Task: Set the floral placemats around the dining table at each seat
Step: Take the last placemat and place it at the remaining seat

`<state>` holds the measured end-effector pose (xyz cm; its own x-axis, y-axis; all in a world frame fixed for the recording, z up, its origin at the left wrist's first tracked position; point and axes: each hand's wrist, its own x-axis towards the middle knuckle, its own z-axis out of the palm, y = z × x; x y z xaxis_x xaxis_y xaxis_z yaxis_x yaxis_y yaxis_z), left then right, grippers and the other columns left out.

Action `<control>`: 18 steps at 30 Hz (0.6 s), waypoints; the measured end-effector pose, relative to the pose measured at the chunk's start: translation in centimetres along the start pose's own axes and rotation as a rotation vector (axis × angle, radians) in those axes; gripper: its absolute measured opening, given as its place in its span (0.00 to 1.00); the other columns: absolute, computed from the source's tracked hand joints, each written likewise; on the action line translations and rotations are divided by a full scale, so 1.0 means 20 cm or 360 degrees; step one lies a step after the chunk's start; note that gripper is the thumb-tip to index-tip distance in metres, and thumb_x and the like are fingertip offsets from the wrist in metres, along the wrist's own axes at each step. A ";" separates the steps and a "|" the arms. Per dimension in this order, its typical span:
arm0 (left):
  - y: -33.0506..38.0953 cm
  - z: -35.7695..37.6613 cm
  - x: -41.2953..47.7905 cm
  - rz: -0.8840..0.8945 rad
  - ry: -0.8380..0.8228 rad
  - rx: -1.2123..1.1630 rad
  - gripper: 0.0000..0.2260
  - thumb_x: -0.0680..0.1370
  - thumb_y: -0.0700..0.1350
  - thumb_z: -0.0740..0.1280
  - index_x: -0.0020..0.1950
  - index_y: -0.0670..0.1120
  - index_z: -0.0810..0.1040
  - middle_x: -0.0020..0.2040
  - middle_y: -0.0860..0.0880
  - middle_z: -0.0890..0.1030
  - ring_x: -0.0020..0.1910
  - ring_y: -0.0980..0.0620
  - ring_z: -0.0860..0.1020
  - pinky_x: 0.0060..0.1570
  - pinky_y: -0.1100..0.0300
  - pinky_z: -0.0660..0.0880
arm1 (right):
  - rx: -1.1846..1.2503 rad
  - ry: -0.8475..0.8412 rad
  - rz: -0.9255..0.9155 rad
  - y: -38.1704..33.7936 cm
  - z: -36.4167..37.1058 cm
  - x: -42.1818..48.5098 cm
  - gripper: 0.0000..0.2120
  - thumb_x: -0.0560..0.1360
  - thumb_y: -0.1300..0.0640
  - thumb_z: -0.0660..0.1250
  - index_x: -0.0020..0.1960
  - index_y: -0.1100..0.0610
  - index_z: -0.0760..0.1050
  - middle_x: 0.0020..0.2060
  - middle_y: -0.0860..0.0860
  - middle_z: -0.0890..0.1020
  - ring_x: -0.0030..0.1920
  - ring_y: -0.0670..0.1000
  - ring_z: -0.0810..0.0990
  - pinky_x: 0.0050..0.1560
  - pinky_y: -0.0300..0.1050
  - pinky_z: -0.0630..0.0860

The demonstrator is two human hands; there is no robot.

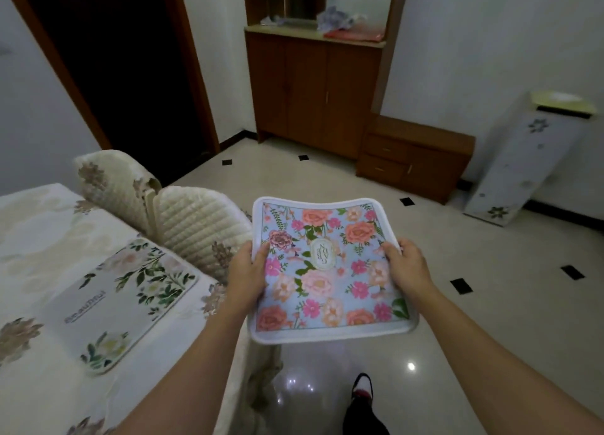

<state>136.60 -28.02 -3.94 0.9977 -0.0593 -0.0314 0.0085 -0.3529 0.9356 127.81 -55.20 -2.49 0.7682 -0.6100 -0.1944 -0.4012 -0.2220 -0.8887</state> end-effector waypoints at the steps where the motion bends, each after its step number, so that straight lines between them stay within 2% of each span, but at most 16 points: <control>1: 0.01 0.04 0.04 -0.0001 -0.0019 -0.0006 0.12 0.83 0.51 0.61 0.52 0.43 0.77 0.41 0.47 0.84 0.38 0.49 0.85 0.34 0.58 0.80 | 0.0006 0.0012 0.0009 0.01 -0.01 0.05 0.09 0.81 0.50 0.60 0.52 0.55 0.73 0.43 0.56 0.84 0.39 0.55 0.86 0.37 0.47 0.82; 5: 0.05 0.22 0.23 -0.0033 -0.0061 -0.0013 0.11 0.82 0.52 0.61 0.55 0.46 0.77 0.42 0.46 0.85 0.37 0.51 0.85 0.36 0.55 0.83 | 0.0025 0.0033 0.0031 0.04 -0.03 0.30 0.08 0.81 0.49 0.61 0.48 0.53 0.72 0.43 0.57 0.84 0.38 0.55 0.85 0.36 0.47 0.80; 9: 0.12 0.42 0.50 -0.0077 -0.0076 -0.0034 0.10 0.83 0.51 0.60 0.56 0.46 0.76 0.42 0.45 0.85 0.36 0.51 0.85 0.33 0.58 0.82 | 0.0058 -0.0027 0.0036 0.03 -0.04 0.69 0.08 0.81 0.48 0.60 0.49 0.52 0.72 0.42 0.56 0.85 0.38 0.56 0.86 0.42 0.56 0.84; 13: 0.18 0.62 0.79 -0.0076 -0.0014 0.0050 0.13 0.83 0.53 0.60 0.56 0.45 0.77 0.41 0.46 0.85 0.36 0.53 0.85 0.38 0.52 0.84 | 0.0028 -0.0080 0.0018 -0.03 -0.06 1.07 0.08 0.81 0.49 0.60 0.50 0.53 0.72 0.41 0.56 0.85 0.37 0.55 0.86 0.38 0.51 0.83; 18: 0.32 0.83 1.05 -0.0126 0.0070 0.0073 0.10 0.83 0.51 0.60 0.54 0.46 0.76 0.37 0.49 0.84 0.31 0.59 0.83 0.30 0.64 0.79 | -0.0027 -0.0200 0.0023 -0.12 -0.06 1.51 0.08 0.82 0.50 0.60 0.50 0.54 0.72 0.41 0.56 0.84 0.35 0.54 0.86 0.35 0.49 0.82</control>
<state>156.54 -46.95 -4.52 0.9961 0.0109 -0.0880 0.0851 -0.3972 0.9138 151.33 -73.92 -5.77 0.8184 -0.5132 -0.2584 -0.4200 -0.2274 -0.8786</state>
